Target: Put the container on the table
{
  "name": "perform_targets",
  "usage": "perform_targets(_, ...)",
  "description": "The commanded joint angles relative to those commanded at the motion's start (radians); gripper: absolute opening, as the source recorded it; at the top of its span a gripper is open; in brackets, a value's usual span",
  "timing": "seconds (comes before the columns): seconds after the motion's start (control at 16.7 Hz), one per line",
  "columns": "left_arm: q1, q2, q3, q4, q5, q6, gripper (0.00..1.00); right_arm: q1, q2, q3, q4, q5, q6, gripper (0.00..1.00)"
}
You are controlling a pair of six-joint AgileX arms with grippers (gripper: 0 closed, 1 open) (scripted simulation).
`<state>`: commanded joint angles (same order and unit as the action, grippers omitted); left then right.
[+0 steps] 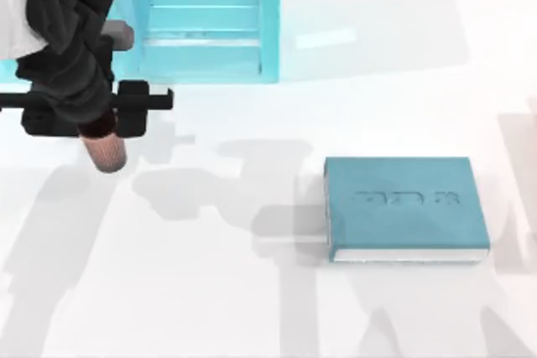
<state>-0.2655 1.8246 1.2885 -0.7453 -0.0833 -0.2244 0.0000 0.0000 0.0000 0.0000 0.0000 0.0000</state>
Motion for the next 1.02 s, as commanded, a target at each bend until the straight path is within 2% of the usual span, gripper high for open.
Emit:
perform_targets(0.66, 0.0, 0.0, 0.0, 0.0, 0.0, 0.0, 0.98, 0.0, 0.0, 0.0, 0.0, 0.0, 0.0, 1.0)
perform_targets(1.02, 0.0, 0.0, 0.0, 0.0, 0.0, 0.0, 1.0, 0.0, 0.0, 0.0, 0.0, 0.0, 0.0, 1.0)
